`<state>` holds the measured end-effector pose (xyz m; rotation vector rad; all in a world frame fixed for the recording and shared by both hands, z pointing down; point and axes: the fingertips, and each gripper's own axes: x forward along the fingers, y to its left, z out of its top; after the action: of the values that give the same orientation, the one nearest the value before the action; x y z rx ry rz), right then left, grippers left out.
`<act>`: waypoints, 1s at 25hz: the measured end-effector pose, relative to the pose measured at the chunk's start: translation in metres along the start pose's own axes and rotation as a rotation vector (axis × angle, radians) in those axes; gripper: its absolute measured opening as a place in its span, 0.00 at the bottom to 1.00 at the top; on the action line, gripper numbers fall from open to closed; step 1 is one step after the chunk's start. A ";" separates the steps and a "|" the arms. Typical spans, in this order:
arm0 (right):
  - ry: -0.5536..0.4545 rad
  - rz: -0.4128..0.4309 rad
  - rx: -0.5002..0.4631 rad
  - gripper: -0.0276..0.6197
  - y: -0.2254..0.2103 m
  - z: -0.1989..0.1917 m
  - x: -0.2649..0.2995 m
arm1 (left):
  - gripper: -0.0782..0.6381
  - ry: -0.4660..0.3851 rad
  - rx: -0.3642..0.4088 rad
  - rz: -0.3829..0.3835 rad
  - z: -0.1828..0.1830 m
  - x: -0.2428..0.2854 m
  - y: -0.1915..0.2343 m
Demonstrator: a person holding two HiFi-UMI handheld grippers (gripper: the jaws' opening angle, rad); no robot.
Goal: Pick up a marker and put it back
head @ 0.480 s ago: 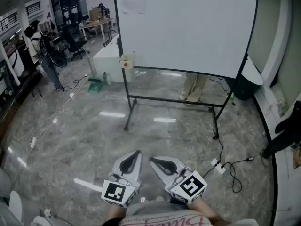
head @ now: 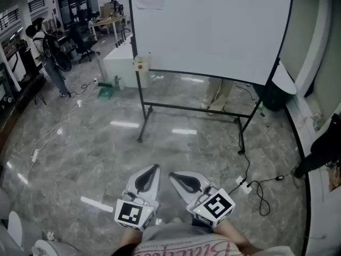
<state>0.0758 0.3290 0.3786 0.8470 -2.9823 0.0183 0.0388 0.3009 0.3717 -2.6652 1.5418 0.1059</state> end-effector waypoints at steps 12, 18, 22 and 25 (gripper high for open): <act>-0.022 0.066 0.026 0.05 -0.003 -0.006 -0.005 | 0.11 0.012 -0.011 0.037 -0.006 0.008 -0.005; -0.016 0.060 0.023 0.05 -0.029 -0.005 0.015 | 0.11 0.014 -0.007 0.039 -0.009 0.031 0.014; 0.000 0.062 0.027 0.05 -0.050 -0.007 0.040 | 0.11 0.008 -0.021 0.038 -0.012 0.056 0.039; -0.002 0.048 0.029 0.05 -0.073 -0.006 0.066 | 0.11 0.007 -0.023 0.034 -0.013 0.078 0.064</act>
<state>0.0585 0.2322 0.3875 0.7784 -3.0109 0.0631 0.0220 0.2007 0.3761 -2.6600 1.5981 0.1169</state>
